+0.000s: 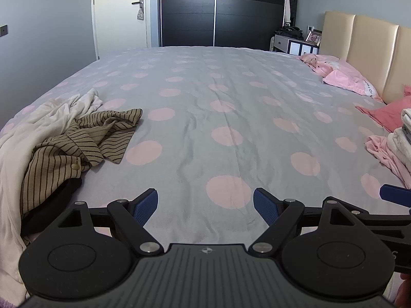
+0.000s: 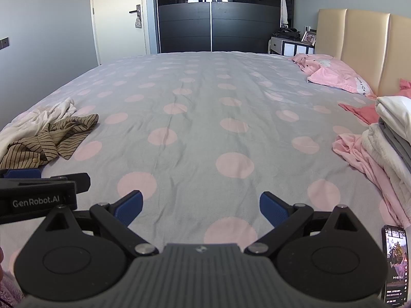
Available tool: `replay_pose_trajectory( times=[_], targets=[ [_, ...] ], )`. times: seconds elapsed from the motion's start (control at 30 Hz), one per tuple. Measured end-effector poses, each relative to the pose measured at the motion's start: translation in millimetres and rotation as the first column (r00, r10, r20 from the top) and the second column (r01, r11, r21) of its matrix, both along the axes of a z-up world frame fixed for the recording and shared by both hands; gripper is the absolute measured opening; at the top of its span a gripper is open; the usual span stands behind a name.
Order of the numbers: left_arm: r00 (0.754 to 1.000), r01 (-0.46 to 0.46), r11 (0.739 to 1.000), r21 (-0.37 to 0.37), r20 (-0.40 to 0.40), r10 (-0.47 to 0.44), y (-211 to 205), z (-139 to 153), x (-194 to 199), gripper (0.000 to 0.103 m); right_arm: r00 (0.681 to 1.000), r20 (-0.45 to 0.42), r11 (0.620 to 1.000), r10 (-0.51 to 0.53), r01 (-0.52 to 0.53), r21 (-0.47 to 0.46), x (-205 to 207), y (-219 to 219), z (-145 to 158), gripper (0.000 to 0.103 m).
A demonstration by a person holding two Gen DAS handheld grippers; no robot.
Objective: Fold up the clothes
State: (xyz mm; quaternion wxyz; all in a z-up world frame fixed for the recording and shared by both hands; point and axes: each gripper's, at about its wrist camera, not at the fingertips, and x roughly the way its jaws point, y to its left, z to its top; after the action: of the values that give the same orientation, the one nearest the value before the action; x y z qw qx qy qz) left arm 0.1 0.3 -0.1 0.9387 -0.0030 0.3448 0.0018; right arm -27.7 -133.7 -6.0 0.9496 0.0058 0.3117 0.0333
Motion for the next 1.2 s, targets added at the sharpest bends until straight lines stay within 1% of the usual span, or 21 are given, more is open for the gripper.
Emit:
replay_pose_trajectory(
  times=[0.3, 0.5, 1.2],
  targets=[
    [0.999, -0.037, 0.999, -0.030, 0.009, 0.037, 5.2, -1.2, 1.3, 0.082, 1.000, 0.021, 1.000, -0.017, 0.017, -0.005, -1.5, -4.3, 1.4, 0.098],
    [1.000, -0.021, 1.000, -0.005, 0.022, 0.021, 4.6, -1.1, 0.5, 0.082, 1.000, 0.019, 1.000, -0.021, 0.021, 0.016, -2.3, -3.0, 4.2, 0.098],
    [1.000, -0.014, 1.000, -0.020, 0.012, 0.014, 2.8, -1.9, -1.6, 0.081, 1.000, 0.003, 1.000, -0.015, 0.015, 0.022, -0.4, -1.1, 4.9, 0.098]
  ],
)
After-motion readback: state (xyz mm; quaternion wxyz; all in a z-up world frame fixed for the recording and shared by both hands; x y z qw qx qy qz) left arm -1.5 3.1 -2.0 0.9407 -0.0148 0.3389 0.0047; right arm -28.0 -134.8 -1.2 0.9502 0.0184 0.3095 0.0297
